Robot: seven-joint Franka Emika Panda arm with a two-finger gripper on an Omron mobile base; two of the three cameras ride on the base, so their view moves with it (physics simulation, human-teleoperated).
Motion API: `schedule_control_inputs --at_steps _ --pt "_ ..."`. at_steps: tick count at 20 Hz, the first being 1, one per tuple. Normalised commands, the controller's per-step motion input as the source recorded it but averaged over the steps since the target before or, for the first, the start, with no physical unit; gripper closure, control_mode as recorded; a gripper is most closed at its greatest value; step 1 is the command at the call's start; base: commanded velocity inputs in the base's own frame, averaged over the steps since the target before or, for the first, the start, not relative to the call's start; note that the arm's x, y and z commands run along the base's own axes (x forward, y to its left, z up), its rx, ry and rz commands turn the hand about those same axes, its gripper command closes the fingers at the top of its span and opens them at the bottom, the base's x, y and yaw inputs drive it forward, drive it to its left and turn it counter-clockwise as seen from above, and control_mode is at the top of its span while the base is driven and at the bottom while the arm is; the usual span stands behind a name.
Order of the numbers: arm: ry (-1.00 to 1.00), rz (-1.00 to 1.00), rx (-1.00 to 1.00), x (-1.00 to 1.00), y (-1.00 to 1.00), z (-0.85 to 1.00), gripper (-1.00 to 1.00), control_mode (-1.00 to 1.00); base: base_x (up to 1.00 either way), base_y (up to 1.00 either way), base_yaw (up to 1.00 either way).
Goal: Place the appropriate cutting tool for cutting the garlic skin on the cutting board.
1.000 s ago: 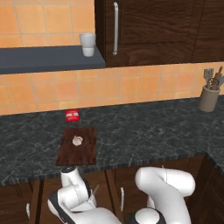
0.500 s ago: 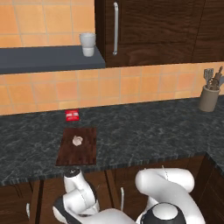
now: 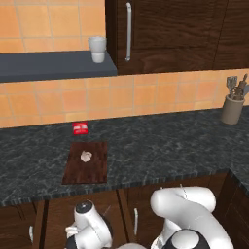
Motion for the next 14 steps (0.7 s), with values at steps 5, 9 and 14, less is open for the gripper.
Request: schedule_control_inputs --at_steps 5,9,14 --pt "-0.05 0.00 0.00 0.00 0.00 -0.13 1.00 -1.00 0.00 0.00 0.00" --pt "0.00 0.00 0.00 0.00 -0.01 0.00 1.00 -1.00 0.00 0.00 0.00" --pt "0.00 0.00 0.02 -0.15 0.05 0.54 1.00 -1.00 0.00 0.00 0.00"
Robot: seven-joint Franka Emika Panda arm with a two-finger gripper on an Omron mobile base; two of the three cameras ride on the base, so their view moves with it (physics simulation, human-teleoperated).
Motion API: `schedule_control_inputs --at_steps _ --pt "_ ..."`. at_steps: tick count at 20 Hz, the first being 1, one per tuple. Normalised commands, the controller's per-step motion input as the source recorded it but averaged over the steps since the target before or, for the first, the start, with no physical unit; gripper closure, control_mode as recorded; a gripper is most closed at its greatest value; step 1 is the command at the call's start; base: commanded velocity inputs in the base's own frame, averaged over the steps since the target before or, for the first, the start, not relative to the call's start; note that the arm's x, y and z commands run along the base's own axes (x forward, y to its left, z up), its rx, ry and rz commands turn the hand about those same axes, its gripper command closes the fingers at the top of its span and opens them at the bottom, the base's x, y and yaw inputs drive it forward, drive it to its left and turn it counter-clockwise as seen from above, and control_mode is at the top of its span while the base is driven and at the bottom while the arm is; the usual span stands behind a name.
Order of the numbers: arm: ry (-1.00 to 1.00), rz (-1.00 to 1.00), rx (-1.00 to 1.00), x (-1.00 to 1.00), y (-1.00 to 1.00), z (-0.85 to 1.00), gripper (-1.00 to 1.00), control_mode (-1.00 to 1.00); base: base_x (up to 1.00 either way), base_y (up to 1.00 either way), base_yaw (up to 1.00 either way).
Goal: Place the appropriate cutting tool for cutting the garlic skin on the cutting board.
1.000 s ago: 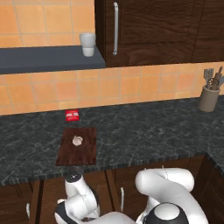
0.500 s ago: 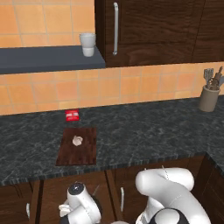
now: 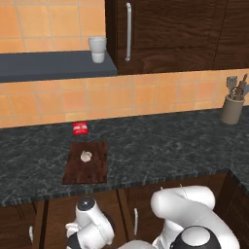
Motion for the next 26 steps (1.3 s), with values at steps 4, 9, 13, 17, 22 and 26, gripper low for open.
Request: schedule_control_inputs --at_steps 4,9,13,17,22,26 --pt "0.00 0.00 0.02 0.00 0.08 1.00 1.00 -1.00 0.00 0.00 0.00" --pt "0.00 0.00 0.03 -0.33 0.21 1.00 1.00 -1.00 0.00 0.00 0.00" --pt "0.14 0.00 0.09 -0.52 0.30 1.00 1.00 -1.00 0.00 0.00 0.00" --pt "0.09 -0.01 0.06 -0.15 0.00 1.00 1.00 -1.00 0.00 0.00 0.00" --pt "0.00 -0.04 0.00 -0.06 -0.01 1.00 1.00 -1.00 0.00 0.00 0.00" --pt "-0.02 -0.11 0.00 0.31 -0.35 0.89 1.00 -1.00 0.00 0.00 0.00"
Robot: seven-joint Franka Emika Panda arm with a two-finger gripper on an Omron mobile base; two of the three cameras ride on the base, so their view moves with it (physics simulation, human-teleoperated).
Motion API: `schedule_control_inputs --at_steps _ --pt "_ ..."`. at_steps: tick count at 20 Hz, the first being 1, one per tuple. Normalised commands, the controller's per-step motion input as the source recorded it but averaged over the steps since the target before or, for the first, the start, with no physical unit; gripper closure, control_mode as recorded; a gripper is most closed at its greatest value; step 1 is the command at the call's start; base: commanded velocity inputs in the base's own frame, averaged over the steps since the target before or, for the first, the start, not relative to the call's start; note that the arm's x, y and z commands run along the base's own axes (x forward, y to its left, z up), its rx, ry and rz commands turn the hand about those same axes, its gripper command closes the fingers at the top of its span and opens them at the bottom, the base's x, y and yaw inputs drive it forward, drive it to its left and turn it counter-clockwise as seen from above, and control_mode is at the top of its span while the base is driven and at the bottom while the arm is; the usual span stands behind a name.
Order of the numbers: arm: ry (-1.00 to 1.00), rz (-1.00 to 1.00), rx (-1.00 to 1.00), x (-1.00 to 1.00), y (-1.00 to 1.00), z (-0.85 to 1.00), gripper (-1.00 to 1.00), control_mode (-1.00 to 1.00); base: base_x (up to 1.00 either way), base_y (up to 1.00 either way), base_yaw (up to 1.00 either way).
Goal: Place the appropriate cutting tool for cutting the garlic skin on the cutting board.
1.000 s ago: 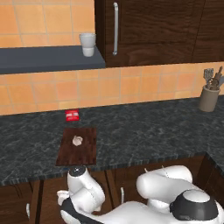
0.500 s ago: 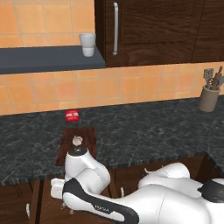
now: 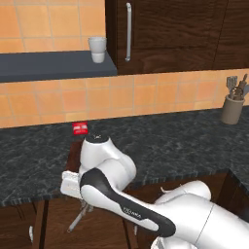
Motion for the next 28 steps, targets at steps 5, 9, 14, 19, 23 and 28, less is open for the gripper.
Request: schedule_control_inputs --at_steps 5,9,14,19,23,28 --pt "0.00 -0.16 0.00 1.00 -0.38 0.33 1.00 -1.00 0.00 0.00 0.00" --pt "0.00 -0.09 -0.01 1.00 -0.26 -0.09 1.00 -1.00 0.00 0.00 0.00" --pt "0.01 0.00 0.00 0.98 0.18 -0.17 1.00 -1.00 0.00 0.00 0.00" --pt "0.06 0.00 0.00 0.78 0.13 -0.28 1.00 -1.00 0.00 0.00 0.00" --pt "0.07 0.00 -0.01 0.48 0.05 -0.46 1.00 -1.00 0.00 0.00 0.00" --pt "0.05 0.00 -0.07 0.43 0.12 -0.58 1.00 -1.00 0.00 0.00 0.00"
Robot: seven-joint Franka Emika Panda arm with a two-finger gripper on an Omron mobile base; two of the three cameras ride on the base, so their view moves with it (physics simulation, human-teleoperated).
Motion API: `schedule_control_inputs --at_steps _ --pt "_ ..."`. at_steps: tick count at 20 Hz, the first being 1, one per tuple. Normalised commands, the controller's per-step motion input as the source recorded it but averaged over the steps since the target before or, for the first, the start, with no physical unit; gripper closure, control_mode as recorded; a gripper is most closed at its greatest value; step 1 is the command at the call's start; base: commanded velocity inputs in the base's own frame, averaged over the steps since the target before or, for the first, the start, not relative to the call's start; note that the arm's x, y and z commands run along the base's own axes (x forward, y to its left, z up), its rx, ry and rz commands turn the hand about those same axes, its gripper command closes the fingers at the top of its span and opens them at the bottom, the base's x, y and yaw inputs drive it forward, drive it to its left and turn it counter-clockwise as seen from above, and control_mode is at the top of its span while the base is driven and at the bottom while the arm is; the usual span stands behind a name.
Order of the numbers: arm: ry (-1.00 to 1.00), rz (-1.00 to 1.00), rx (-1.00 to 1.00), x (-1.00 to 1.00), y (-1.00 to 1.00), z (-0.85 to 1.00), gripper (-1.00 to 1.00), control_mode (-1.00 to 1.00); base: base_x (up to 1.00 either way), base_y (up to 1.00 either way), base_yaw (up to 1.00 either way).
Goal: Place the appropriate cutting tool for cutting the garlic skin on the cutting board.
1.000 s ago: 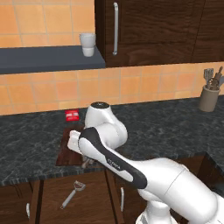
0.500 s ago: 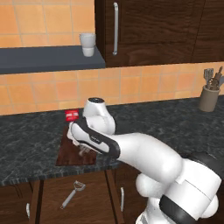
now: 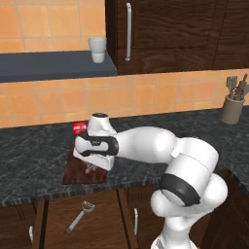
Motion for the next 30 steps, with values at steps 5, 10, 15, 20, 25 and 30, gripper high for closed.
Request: schedule_control_inputs --at_steps 5,10,15,20,25,30 --pt "0.01 0.00 -0.08 0.46 0.29 -0.49 1.00 -1.00 0.00 0.00 0.00" --pt "0.00 0.00 -0.06 0.19 0.22 -0.31 1.00 -1.00 0.00 0.00 0.00" --pt "0.00 0.03 -0.07 0.00 0.00 -0.27 1.00 -1.00 0.00 0.00 0.00" --pt "-0.01 0.04 -0.10 0.00 0.00 -0.28 1.00 -1.00 0.00 0.00 0.00" --pt "0.00 0.05 -0.09 0.00 -0.03 -0.18 -1.00 -1.00 0.00 0.00 0.00" --pt "0.00 0.05 -0.05 0.00 0.00 -0.16 -1.00 -1.00 0.00 0.00 0.00"
